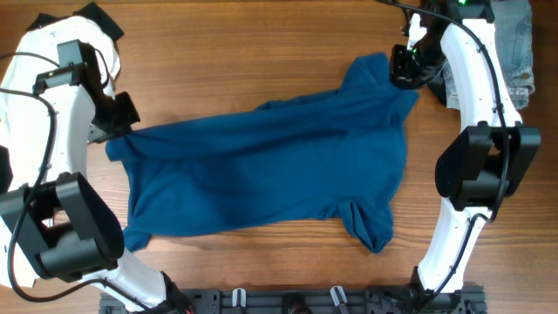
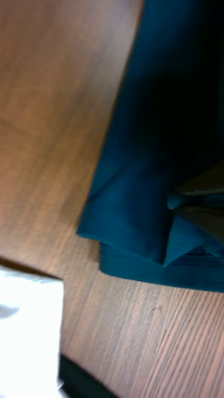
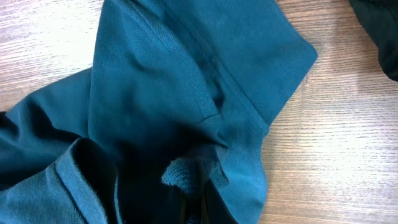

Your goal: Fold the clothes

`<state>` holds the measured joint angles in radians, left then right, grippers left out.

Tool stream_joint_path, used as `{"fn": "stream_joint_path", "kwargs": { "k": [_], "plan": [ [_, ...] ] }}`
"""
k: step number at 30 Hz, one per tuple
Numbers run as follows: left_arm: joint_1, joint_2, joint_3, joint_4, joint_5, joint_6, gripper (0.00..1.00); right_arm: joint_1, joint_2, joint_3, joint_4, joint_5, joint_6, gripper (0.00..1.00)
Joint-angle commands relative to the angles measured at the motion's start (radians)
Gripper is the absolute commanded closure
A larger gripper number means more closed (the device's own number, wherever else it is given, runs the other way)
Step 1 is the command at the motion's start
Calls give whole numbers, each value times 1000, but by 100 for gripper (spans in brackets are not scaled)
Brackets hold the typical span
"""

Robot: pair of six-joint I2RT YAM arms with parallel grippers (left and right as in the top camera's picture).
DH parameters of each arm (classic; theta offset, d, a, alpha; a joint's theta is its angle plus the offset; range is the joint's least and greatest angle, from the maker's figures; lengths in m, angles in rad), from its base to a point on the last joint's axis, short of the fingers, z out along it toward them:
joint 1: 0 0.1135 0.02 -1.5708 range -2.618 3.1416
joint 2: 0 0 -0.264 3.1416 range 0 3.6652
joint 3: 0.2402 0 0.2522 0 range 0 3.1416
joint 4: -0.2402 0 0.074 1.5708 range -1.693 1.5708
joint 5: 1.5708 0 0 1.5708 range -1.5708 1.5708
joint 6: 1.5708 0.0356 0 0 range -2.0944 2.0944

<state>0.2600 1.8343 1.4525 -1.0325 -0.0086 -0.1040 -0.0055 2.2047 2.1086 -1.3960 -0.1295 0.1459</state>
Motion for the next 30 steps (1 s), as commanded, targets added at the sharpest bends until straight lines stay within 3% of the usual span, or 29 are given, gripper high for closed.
{"fn": "stream_joint_path", "kwargs": {
  "k": [1, 2, 3, 4, 5, 7, 15, 19, 26, 30],
  "plan": [
    [0, -14, -35, -5, 1, -10, 96, 3, -2, -6, -1, 6, -16, 96],
    [0, -14, -35, -8, 1, -10, 94, 2, -2, -6, -9, 6, -18, 91],
    [0, -14, -35, -9, 1, -10, 78, 2, -2, -6, -20, 6, -26, 76],
    [0, -14, -35, -10, 2, -10, 53, 2, -2, -6, -30, 6, -42, 57],
    [0, -14, -35, -13, 5, -9, 40, 2, -2, -6, -34, 7, -42, 44],
    [0, -14, -35, -16, 5, -9, 33, 2, -2, -6, -36, 6, -42, 40],
    [-3, -39, 12, -48, 23, -6, 34, 2, -59, 35, -46, -6, -38, 47],
    [-22, -138, 57, -114, 50, -26, 25, 2, -168, 35, -68, -9, -33, 47],
    [-109, -375, 57, -240, 49, -177, 22, 3, -295, 34, -193, -32, 16, 49],
    [-156, -455, 57, -365, 10, -349, 22, 16, -311, 27, -212, -55, 67, 53]
  ]
}}
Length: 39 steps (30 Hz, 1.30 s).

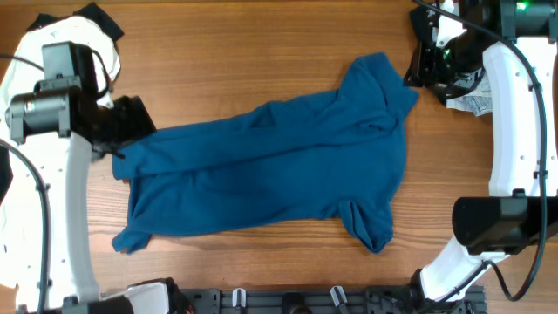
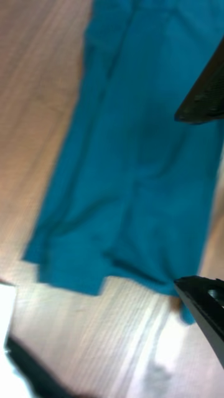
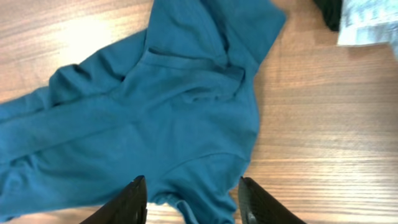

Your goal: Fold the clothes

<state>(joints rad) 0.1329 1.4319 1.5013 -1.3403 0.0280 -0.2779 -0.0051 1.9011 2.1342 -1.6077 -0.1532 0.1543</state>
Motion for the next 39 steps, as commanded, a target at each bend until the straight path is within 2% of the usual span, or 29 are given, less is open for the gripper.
{"fn": "stream_joint_path", "kwargs": {
  "k": [1, 5, 10, 16, 19, 21, 23, 28, 31, 34, 39],
  "plan": [
    [-38, -72, 8, -79, -30, -210, 21, 24, -14, 1, -1, -31, 68, 53],
    [-97, -148, -14, -121, -33, -348, 17, 100, -58, -14, -1, 9, 158, 52],
    [-201, -215, -177, -152, -142, -595, 10, 190, -129, -198, 8, 235, 329, 46],
    [-216, -252, -459, -27, -141, -822, 11, 190, -132, -436, 181, 87, 265, 44],
    [-212, -252, -628, 138, -143, -857, 12, 196, -132, -568, 261, 14, 231, 44],
    [-198, -252, -684, 188, -154, -857, 12, 211, -132, -608, 277, 10, 214, 44],
    [-173, -252, -720, 193, -172, -883, 13, 228, -132, -616, 288, 10, 212, 42],
    [-102, -252, -814, 226, -207, -1075, 12, 265, -132, -616, 326, 10, 190, 39],
    [-48, -252, -851, 257, -244, -1092, 11, 275, -132, -616, 335, 11, 185, 37],
    [38, -262, -853, 229, -254, -1092, 16, 276, -131, -616, 339, 11, 185, 35],
    [117, -307, -857, 211, -292, -1092, 15, 276, -131, -616, 342, 11, 185, 35]
  ]
}}
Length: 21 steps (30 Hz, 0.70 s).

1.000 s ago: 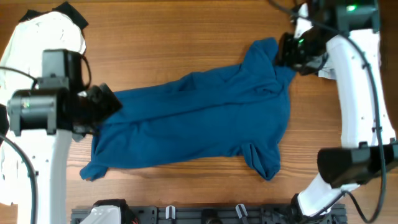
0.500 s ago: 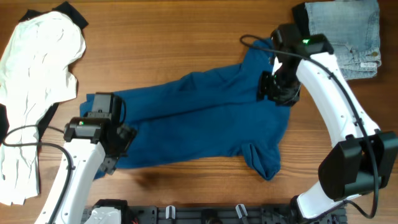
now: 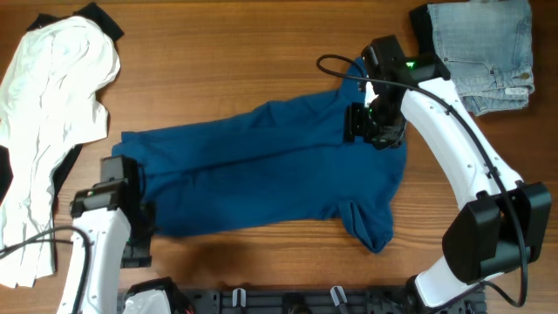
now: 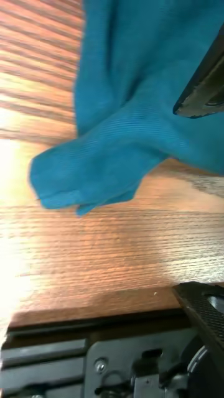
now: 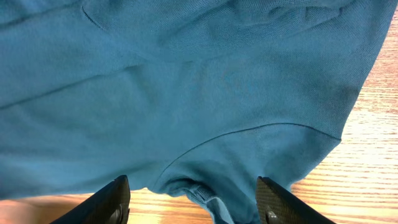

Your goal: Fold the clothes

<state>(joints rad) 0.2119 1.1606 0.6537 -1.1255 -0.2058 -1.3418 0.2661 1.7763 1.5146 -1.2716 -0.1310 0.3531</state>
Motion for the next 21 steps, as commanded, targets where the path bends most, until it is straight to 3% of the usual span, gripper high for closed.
{"fn": "stream_joint_path", "kwargs": {
  "k": [1, 12, 18, 21],
  "plan": [
    [47, -39, -14, -2, -64, -28, 15, 5, -6, 3, 8, -11, -14, 34],
    [129, -5, -76, 249, -137, -24, 20, 5, -6, 3, 31, -27, -39, 33],
    [128, 105, -79, 213, -97, 55, 41, 5, -6, 3, 25, -27, -39, 33],
    [128, 143, -98, 246, -98, 54, 44, 6, -6, 3, 21, -27, -40, 33]
  ]
}}
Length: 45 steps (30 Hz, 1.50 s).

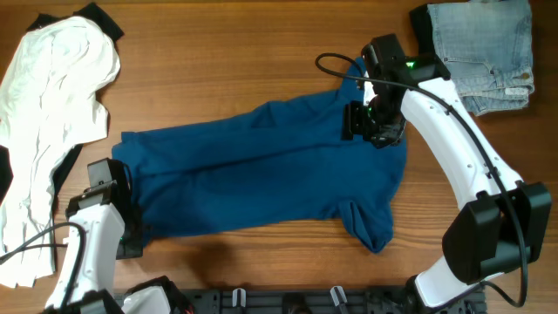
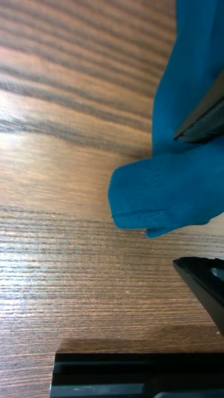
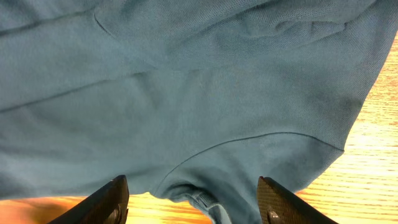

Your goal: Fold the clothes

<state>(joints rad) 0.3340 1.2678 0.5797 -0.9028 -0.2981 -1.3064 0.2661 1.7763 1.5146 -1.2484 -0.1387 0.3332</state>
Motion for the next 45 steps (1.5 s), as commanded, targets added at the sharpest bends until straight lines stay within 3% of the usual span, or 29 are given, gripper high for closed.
{"fn": "stream_joint_path", "kwargs": {
  "k": [1, 3, 5, 6, 7, 10, 14, 27, 29, 33, 35, 39, 45],
  "plan": [
    [6, 42, -35, 42, -6, 19, 44, 6, -6, 3, -2, -19, -20, 33],
    [6, 52, -65, 101, -6, 19, 44, 6, -6, 3, -1, -19, -23, 33],
    [6, 57, -91, 168, 4, 19, 66, 6, -6, 3, -8, -19, -45, 33],
    [6, 57, -92, 180, 18, 19, 88, 6, -6, 3, -20, -19, -44, 34],
    [6, 57, -92, 183, 21, 19, 96, 6, -6, 3, -32, -19, -42, 36],
    [6, 57, -92, 181, 16, 20, 96, 6, -6, 3, -124, -31, 27, 44],
    [6, 57, -92, 190, 16, 19, 96, 6, -6, -17, -208, -40, 36, 45],
    [6, 57, -92, 230, 17, 20, 96, 7, -6, -383, 11, -184, -74, 44],
    [6, 57, -92, 230, 17, 20, 96, 31, -6, -432, 79, -278, -127, 41],
    [6, 57, -92, 230, 17, 20, 96, 104, -6, -512, 179, -272, -123, 41],
    [6, 57, -92, 233, 17, 47, 96, 119, -6, -517, 191, -211, -83, 50],
    [6, 57, -92, 234, 17, 83, 96, 112, -7, -511, 189, -113, -14, 96],
    [6, 31, -74, 230, 18, 204, 96, 85, -8, -377, 103, 9, -24, 96]
  ]
}}
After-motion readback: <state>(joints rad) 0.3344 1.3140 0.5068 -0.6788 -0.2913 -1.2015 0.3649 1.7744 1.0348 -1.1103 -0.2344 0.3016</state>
